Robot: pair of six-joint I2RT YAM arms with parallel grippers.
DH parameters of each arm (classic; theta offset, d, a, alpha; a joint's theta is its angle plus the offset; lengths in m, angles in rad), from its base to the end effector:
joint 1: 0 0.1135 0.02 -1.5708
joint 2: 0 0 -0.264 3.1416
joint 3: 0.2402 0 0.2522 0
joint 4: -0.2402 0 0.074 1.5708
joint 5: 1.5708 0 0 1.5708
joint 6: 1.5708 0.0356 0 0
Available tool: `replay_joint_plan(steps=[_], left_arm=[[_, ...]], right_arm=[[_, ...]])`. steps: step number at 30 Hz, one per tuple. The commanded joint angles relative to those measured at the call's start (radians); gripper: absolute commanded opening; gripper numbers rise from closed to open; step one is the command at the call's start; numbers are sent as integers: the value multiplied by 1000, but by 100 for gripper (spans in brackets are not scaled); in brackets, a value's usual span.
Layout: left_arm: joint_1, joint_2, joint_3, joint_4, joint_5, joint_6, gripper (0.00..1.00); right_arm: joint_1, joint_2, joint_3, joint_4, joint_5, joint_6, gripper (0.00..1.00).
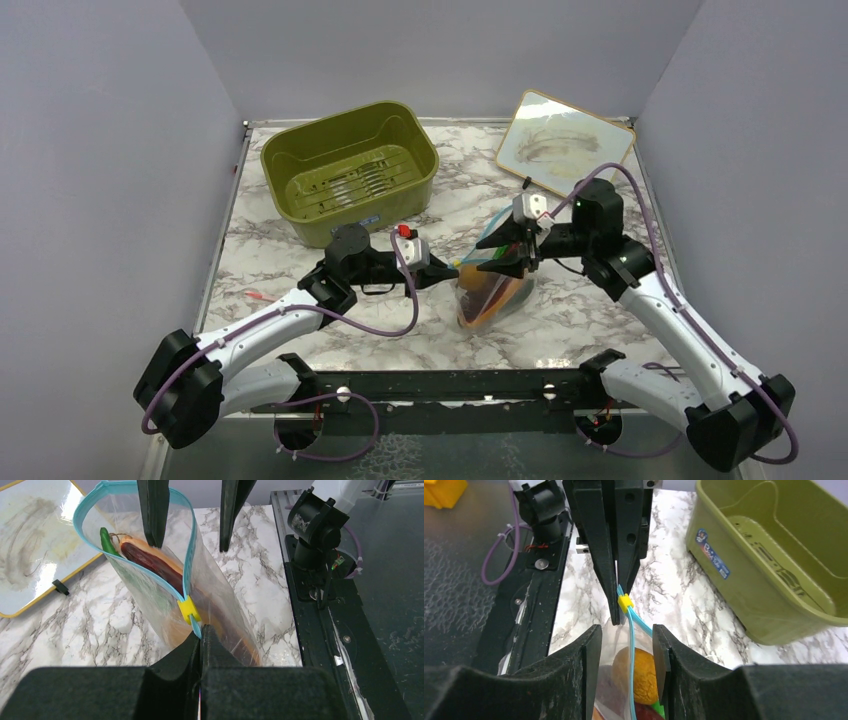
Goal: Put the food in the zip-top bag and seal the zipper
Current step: Zip the zipper food storage bag at the center of the board.
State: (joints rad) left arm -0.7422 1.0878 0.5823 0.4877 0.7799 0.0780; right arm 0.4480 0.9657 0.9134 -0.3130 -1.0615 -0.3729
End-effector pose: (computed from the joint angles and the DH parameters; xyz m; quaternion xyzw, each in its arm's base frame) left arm 0.1600 -0.1807 0.2794 0.5074 0.4989 -0.4677 0.5243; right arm 0.1694 0.1159 0.3451 -0.5466 0.5369 0.4350 0.4729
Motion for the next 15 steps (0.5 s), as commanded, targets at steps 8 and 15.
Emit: replay_joint_plan(steps=[8,15], left_arm=[[-5,-19,23,-7,58,22,0],[-5,-25,21,-13,64,29,0]], right_arm=[[143,138,86,-27,65,-121,42],[158,173,111,-58,84,-145,40]])
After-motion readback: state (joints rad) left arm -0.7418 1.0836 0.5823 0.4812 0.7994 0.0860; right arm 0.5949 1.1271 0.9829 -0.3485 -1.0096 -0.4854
